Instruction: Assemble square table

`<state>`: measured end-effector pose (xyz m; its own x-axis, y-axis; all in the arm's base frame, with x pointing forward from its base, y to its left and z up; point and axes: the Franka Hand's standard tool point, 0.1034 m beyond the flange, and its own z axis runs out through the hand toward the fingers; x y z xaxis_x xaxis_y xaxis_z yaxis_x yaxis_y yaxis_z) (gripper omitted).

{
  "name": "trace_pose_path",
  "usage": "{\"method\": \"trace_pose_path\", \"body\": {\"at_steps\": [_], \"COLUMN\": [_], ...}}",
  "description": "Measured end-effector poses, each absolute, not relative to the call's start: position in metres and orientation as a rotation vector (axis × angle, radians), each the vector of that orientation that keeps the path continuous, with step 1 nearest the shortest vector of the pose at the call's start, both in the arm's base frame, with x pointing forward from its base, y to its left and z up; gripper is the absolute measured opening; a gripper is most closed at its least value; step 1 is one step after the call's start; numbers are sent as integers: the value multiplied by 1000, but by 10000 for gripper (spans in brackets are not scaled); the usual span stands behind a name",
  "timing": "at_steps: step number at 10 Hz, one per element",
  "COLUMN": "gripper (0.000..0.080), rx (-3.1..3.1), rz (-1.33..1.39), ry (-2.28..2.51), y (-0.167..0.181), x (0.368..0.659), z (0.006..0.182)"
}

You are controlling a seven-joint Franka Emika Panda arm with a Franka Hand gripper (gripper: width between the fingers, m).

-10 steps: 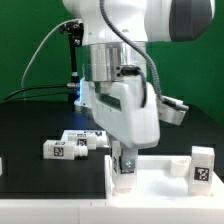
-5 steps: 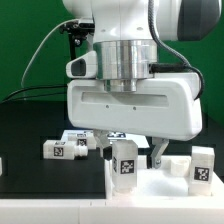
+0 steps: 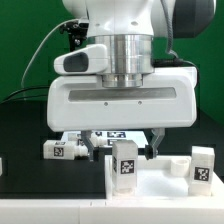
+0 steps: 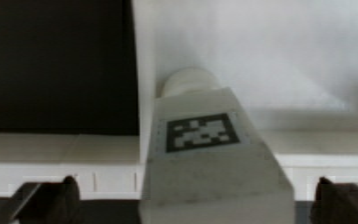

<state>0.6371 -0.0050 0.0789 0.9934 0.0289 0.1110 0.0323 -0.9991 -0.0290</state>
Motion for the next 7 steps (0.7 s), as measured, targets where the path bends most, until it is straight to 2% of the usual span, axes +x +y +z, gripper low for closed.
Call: {"method": "trace_pose_path", "body": {"at_steps": [2,3,4,5,7], "gripper": [640,462,462,283,285], "rx": [-3108,-3105,-3099,-3087,-3050], "rz": [-170,-169,-167,-163,-168], "ry": [-4,52,150,267,511], "y": [-6,-6,-6,-6,-5], "x": [637,637,637,637,639], "z": [78,78,78,78,77]}}
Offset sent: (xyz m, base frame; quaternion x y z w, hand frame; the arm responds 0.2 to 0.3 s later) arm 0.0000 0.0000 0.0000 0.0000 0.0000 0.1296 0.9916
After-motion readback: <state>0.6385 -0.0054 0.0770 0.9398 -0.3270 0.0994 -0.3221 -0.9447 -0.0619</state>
